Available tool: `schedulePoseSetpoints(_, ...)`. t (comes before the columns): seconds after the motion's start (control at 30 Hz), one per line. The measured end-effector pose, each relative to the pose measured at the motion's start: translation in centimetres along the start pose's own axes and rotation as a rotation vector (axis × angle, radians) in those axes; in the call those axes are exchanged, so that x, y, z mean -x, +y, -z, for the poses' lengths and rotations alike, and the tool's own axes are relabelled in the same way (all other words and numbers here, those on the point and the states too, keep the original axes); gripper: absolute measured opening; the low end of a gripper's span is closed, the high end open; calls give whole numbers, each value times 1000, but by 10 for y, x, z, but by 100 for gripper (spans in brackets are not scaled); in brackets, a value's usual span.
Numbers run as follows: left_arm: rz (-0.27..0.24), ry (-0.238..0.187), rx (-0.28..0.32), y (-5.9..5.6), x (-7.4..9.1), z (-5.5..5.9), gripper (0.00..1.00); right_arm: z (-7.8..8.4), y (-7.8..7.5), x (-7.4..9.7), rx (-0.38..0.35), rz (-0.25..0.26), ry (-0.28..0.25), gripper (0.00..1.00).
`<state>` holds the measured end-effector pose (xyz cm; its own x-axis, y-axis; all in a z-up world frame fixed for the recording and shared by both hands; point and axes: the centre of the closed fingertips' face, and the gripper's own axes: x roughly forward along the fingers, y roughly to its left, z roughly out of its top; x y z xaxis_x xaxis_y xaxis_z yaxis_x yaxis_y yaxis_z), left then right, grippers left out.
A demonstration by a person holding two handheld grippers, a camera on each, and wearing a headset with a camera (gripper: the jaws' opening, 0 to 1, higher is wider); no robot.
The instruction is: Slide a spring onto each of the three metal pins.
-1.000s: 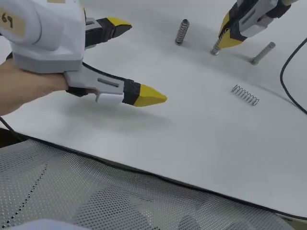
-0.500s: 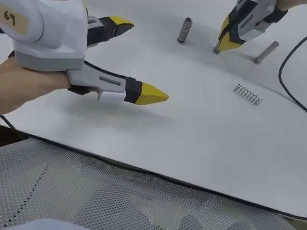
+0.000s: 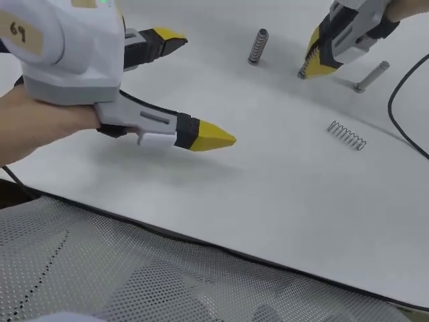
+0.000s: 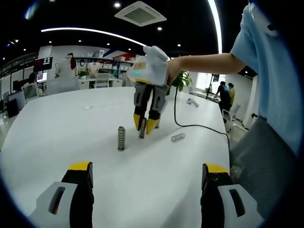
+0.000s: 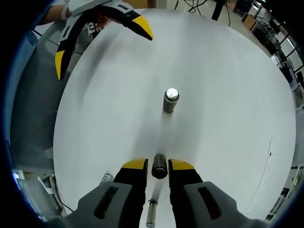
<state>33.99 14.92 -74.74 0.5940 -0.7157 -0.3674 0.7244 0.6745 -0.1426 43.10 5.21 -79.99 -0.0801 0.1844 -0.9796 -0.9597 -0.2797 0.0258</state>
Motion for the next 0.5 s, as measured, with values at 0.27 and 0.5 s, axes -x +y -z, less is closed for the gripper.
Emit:
schedulePoseSetpoints(0.27,3,0,-4,-1,-1,0,93,-1,-3,3,-7,30,-34,38)
schedulePoseSetpoints(0.5,1,-6,-3,0,-1,-2,93,-5,-2,4,-30,44,-80,59)
